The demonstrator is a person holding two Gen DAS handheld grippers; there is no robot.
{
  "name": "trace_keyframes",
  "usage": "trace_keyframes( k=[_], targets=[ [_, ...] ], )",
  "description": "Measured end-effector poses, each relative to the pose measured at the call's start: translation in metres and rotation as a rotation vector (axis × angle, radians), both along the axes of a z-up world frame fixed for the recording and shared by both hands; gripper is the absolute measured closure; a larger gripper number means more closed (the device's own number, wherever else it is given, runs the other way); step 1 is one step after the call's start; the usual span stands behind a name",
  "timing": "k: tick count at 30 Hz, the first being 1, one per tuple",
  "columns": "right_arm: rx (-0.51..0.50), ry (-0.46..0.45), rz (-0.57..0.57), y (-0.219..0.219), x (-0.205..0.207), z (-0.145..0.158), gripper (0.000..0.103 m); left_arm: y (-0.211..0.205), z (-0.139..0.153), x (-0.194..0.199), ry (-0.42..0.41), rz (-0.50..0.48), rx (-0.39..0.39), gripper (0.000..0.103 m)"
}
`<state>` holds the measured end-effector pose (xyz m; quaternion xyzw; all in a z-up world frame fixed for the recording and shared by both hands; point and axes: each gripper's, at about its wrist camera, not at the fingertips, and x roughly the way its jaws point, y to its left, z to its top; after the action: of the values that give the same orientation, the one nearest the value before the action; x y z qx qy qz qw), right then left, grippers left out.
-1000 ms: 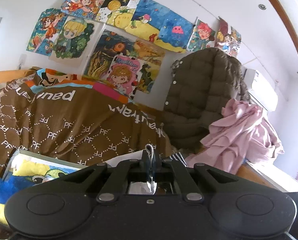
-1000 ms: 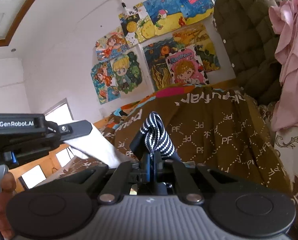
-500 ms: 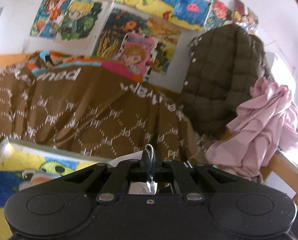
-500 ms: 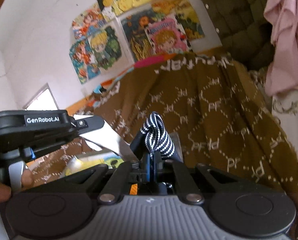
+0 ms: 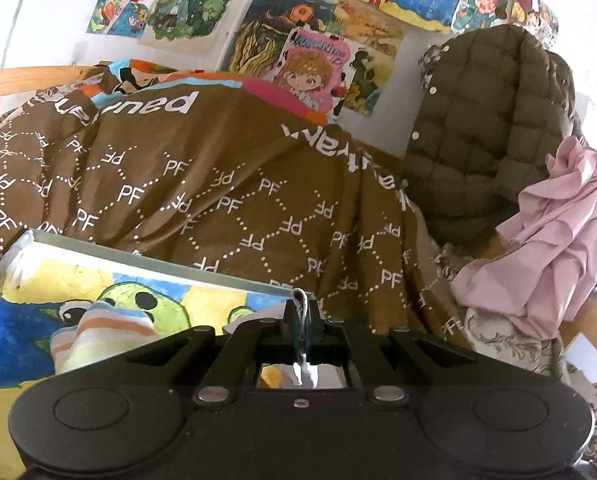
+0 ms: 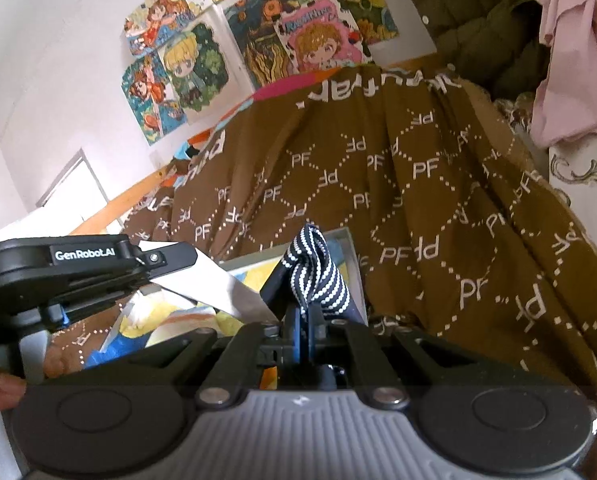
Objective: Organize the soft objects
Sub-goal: 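Carry the striped towel and orange strap toward the grey tray with both grippers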
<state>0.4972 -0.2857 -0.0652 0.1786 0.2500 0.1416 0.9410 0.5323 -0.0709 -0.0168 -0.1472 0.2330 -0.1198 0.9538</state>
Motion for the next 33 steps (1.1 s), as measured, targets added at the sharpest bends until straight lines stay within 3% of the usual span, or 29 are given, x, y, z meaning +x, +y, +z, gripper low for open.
trace_keyframes(
  k=[10, 21, 28, 31, 33],
  targets=[
    [-0.025, 0.065, 0.023, 0.009, 0.004, -0.014, 0.098, 0.009, -0.015, 0.007, 0.078, 0.021, 0.017, 0.101],
    [-0.033, 0.072, 0.048, 0.013, 0.003, -0.016, 0.092, 0.012, -0.025, 0.010, 0.165, 0.064, 0.070, 0.100],
    [-0.042, 0.069, 0.048, 0.014, 0.002, -0.014, 0.087, 0.019, -0.028, 0.008, 0.194, 0.113, 0.082, 0.084],
    [-0.051, 0.061, 0.038, 0.014, 0.001, -0.012, 0.078, 0.022, -0.026, 0.004, 0.191, 0.144, 0.086, 0.060],
    [-0.053, 0.047, 0.029, 0.014, -0.002, -0.008, 0.070, 0.026, -0.025, 0.001, 0.189, 0.167, 0.068, 0.051]
  ],
)
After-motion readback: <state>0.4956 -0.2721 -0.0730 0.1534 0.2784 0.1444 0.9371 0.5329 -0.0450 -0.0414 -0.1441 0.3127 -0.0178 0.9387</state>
